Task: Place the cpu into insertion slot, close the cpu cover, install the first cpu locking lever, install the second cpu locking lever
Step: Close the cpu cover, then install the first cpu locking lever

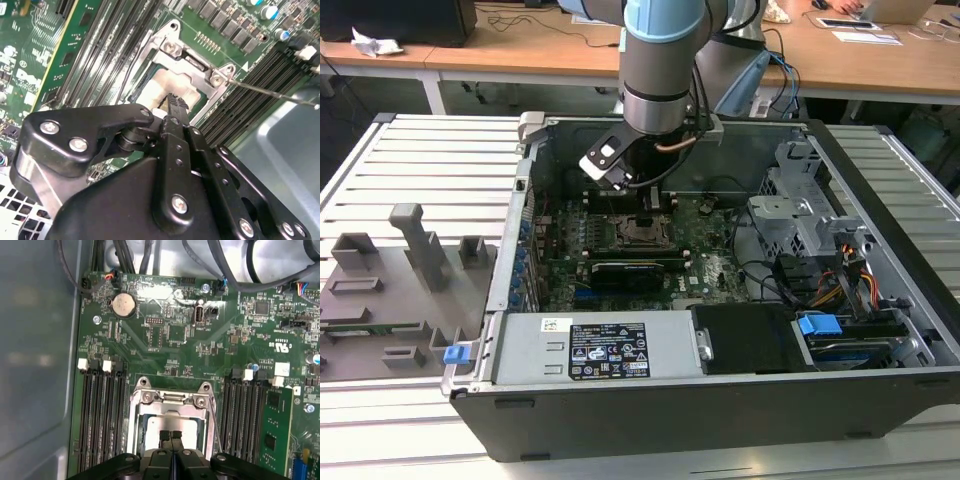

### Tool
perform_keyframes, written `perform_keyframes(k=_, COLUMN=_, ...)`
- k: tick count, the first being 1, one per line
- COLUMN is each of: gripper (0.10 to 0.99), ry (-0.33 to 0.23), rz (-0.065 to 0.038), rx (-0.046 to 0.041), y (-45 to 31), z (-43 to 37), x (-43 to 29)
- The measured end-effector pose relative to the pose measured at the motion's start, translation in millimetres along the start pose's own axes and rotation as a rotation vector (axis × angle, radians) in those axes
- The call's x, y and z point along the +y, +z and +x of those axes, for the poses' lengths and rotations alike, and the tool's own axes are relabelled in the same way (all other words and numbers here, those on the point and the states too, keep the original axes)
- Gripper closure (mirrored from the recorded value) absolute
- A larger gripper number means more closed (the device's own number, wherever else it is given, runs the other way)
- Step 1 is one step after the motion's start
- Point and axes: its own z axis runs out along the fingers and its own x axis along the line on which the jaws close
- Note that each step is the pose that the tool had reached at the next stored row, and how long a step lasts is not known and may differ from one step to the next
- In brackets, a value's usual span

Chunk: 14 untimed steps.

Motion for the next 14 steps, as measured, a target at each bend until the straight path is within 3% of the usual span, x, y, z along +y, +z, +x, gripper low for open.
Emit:
perform_keyframes(k=4, gripper=0.980, ry=0.000, rz=0.000, rx=-0.0001, y=-0.4, z=0.0, x=1.4)
perform_keyframes(k=14, gripper=0.980, ry=0.000, rz=0.000, rx=0.0000, y=-13.3, z=0.2, x=1.6)
